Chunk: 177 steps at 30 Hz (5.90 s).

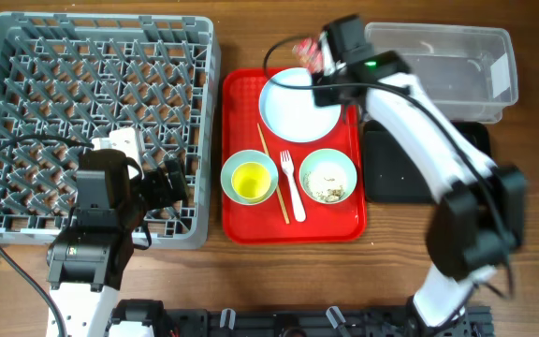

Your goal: Sort waste into correct bins and load items into the dishwasher rack

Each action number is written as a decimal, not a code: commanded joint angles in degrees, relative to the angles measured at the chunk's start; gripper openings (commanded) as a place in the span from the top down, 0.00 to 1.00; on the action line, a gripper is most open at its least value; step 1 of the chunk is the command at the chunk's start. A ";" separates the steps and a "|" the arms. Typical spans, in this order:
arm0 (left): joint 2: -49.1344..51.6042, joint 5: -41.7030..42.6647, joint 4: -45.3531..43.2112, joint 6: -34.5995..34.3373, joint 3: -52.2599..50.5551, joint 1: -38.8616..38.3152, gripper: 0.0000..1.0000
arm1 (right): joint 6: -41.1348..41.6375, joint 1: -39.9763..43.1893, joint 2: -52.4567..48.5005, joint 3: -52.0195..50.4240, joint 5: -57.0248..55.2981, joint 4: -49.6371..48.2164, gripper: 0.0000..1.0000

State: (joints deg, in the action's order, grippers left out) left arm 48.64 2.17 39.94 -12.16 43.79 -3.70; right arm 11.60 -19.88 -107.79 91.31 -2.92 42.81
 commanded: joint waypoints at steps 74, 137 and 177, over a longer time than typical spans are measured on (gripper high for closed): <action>-0.48 -0.35 1.07 -0.28 1.11 -0.26 0.00 | 25.00 -17.59 5.79 -26.25 3.65 0.94 0.96; -0.48 -0.35 1.07 -0.28 1.11 -0.26 0.00 | 21.70 54.23 5.25 -33.51 93.24 -16.59 0.96; -0.48 -0.35 1.05 -0.31 1.11 -0.26 0.00 | -4.17 -8.90 12.24 -4.13 5.97 -5.77 0.96</action>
State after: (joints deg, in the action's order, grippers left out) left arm 48.64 2.17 41.15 -12.16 43.83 -3.70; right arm 8.64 -28.84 -90.98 78.02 4.56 33.36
